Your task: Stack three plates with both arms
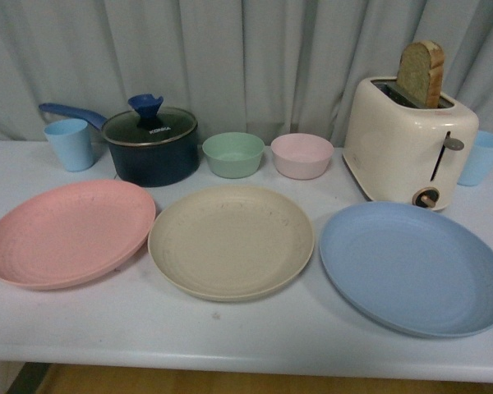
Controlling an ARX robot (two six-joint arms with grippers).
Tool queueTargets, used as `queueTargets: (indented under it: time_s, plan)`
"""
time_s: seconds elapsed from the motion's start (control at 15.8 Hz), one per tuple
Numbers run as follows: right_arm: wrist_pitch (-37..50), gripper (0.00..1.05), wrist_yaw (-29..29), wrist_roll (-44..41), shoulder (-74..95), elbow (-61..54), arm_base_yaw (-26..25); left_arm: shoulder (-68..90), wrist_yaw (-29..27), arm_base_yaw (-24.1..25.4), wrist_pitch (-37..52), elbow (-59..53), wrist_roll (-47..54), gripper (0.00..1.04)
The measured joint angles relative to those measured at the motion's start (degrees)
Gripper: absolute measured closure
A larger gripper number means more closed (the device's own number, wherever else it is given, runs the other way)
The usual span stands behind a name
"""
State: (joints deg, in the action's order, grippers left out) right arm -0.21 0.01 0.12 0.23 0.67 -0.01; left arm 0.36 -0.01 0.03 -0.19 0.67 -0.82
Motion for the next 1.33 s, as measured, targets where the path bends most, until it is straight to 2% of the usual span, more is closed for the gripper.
queueTargets:
  time_s: [1.33]
  plan:
    - [0.0,0.06,0.0,0.0,0.0,0.0,0.0,0.0,0.0,0.0,0.0,0.0,0.0,0.07]
